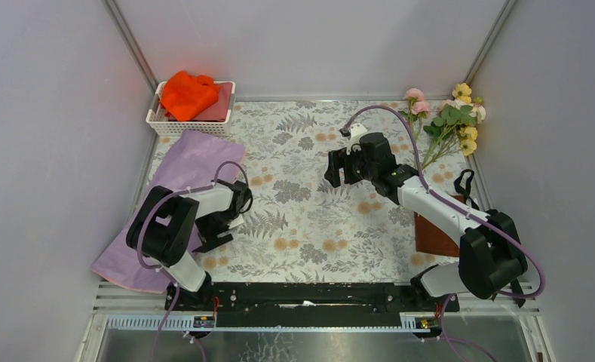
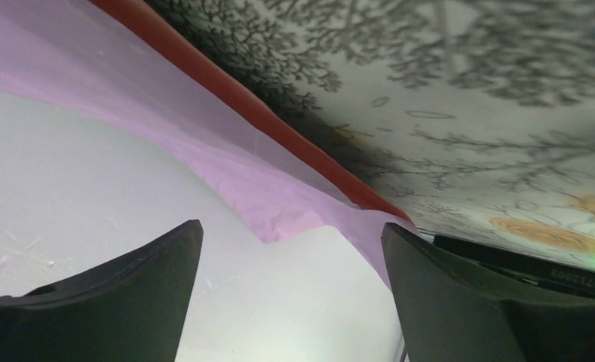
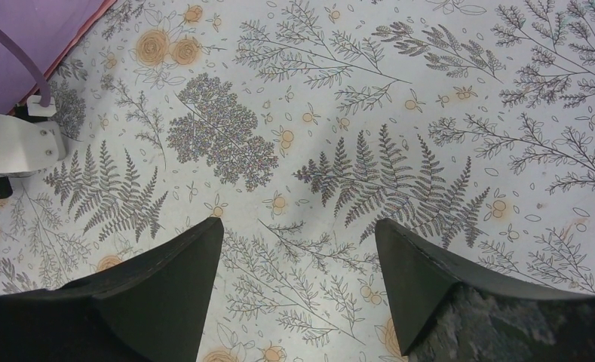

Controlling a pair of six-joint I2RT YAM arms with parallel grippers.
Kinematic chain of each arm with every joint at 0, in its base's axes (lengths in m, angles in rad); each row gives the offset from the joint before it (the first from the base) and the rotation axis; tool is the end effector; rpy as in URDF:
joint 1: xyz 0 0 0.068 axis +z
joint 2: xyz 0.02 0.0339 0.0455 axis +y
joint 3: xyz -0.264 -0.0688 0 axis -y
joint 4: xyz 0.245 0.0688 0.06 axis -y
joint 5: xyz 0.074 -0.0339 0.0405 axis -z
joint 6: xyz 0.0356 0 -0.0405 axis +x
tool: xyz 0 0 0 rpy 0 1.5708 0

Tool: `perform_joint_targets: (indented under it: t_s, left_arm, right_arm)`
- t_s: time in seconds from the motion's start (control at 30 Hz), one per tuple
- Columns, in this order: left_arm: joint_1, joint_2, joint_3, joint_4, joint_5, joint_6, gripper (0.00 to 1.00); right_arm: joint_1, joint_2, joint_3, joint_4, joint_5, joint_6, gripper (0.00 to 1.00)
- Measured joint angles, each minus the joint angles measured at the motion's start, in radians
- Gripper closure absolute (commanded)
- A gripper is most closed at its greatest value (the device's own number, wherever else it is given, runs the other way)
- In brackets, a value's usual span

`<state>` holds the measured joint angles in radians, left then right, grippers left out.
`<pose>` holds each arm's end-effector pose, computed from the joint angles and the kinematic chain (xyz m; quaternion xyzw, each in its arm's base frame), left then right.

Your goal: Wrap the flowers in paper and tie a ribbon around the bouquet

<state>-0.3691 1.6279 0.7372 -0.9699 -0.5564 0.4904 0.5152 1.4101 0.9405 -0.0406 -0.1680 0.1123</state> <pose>0.1989 -0.0568 0.1244 -0.4325 -0.8484 -0.2628 0.1551 0.2743 0.1622 0.2635 -0.2136 0.8337 0.2244 0.4571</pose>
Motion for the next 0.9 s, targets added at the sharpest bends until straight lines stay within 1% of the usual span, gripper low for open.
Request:
perform_joint_targets:
  t_s: [0.03, 0.07, 0.1, 0.17, 0.2, 0.23, 0.33, 0.4, 0.47, 0.53, 0.6, 0.63, 0.7, 0.8, 0.87, 0.9]
  left_arm:
    - [0.006, 0.005, -0.006, 0.002, -0.013, 0.0, 0.18]
    - [0.014, 0.008, -0.011, 0.008, -0.024, 0.002, 0.29]
    - [0.023, 0.008, -0.012, 0.01, -0.03, 0.005, 0.45]
    - [0.043, 0.008, -0.012, 0.021, -0.049, 0.011, 0.83]
    - [0.054, 0.009, -0.01, 0.025, -0.057, 0.017, 0.98]
    - [0.065, 0.009, -0.007, 0.027, -0.062, 0.016, 1.0]
    - [0.089, 0.008, 0.031, 0.019, -0.072, 0.02, 1.0]
    - [0.093, 0.001, 0.093, 0.002, -0.051, 0.018, 1.0]
    - [0.094, -0.012, 0.185, -0.027, 0.001, 0.012, 1.0]
    - [0.092, -0.029, 0.326, -0.064, 0.103, -0.003, 1.0]
    - [0.079, -0.047, 0.442, -0.075, 0.172, -0.019, 1.0]
    - [0.066, -0.06, 0.487, -0.074, 0.197, -0.027, 1.0]
    - [0.039, -0.088, 0.526, -0.075, 0.231, -0.033, 1.0]
    - [0.011, -0.092, 0.509, -0.091, 0.266, -0.041, 0.57]
    - [0.012, -0.054, 0.491, -0.093, 0.272, -0.059, 0.28]
    - [0.012, -0.029, 0.491, -0.089, 0.276, -0.061, 0.2]
  right_arm:
    - [0.0, 0.0, 0.0, 0.0, 0.0, -0.001, 0.17]
    - [0.0, 0.0, 0.0, 0.0, 0.0, -0.003, 0.17]
    - [0.0, 0.0, 0.0, 0.0, 0.0, -0.004, 0.17]
    - [0.0, 0.0, 0.0, 0.0, 0.002, -0.007, 0.17]
    - [0.0, 0.0, 0.001, -0.002, 0.002, -0.009, 0.17]
    - [0.0, 0.0, 0.003, -0.007, 0.002, -0.011, 0.17]
    - [0.0, 0.0, 0.009, -0.018, 0.002, -0.012, 0.17]
    - [0.0, 0.0, 0.011, -0.024, 0.002, -0.012, 0.16]
    - [0.0, -0.001, 0.011, -0.034, 0.002, -0.011, 0.15]
    - [0.0, -0.003, 0.013, -0.045, 0.002, -0.008, 0.15]
    - [0.0, -0.005, 0.019, -0.059, 0.009, -0.004, 0.15]
    - [0.0, -0.006, 0.027, -0.066, 0.015, -0.002, 0.15]
    - [0.0, -0.007, 0.044, -0.081, 0.026, 0.001, 0.14]
    - [0.0, -0.013, 0.053, -0.085, 0.03, 0.003, 0.14]
    - [0.0, -0.014, 0.053, -0.088, 0.029, 0.006, 0.15]
    - [0.0, -0.014, 0.053, -0.091, 0.029, 0.008, 0.15]
